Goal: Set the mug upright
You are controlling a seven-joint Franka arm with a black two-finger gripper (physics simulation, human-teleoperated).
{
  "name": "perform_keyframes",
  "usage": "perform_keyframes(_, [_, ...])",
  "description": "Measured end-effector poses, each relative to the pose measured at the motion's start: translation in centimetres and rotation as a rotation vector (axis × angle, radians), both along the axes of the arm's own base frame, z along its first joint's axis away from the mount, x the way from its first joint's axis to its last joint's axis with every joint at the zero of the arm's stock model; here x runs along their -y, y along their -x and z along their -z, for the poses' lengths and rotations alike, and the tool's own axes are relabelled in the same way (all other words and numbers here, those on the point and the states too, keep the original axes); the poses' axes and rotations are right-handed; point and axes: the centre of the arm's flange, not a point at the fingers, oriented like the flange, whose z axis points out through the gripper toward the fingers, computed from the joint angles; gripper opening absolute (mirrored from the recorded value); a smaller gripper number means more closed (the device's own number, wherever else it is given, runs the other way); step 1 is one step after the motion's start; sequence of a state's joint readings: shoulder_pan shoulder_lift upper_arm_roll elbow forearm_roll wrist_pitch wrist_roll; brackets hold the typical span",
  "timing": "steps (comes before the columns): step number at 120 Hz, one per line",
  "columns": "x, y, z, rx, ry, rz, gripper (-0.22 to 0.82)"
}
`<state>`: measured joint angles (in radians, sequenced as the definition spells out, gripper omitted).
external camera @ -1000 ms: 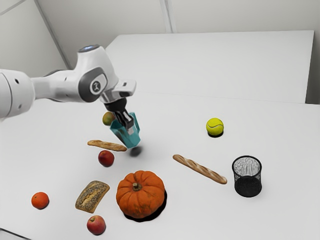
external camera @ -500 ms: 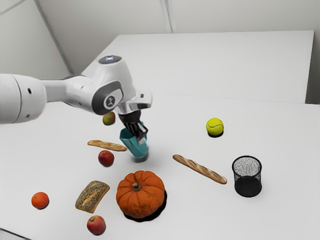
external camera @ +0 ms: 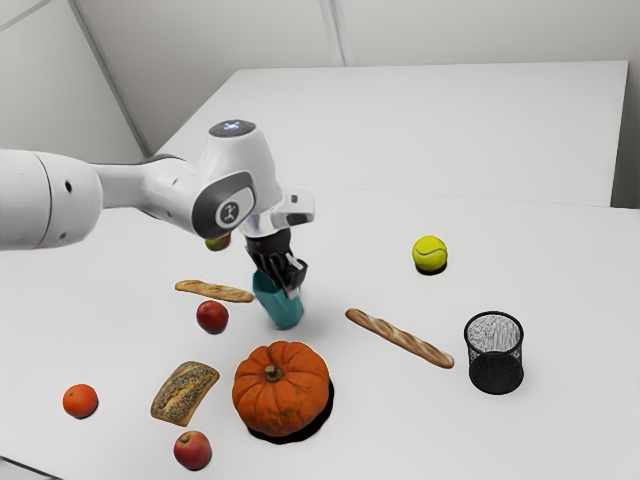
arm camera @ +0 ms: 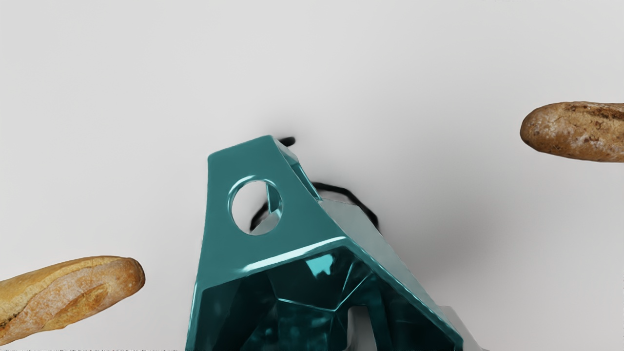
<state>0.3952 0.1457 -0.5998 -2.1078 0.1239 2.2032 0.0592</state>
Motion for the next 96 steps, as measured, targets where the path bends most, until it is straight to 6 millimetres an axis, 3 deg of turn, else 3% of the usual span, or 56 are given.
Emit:
perform_keyframes(24, [0.7,0.4,-1.1,0.021,-0.012,-0.02,0.23])
perform_keyframes(48, [2.0,1.1,-4.6,0.069,-0.041,-0.025,0.41])
perform_keyframes(64, [2.2,0.2,-7.4,0.087,-0.024,-0.057,0.5])
perform_keyframes(81, [-0.2,-2.6,-14.3,0.12,0.012,-0.154,0.55])
perform_keyframes(96, [-3.1,-3.6,-20.9,0.137,0.013,-0.23,0.58])
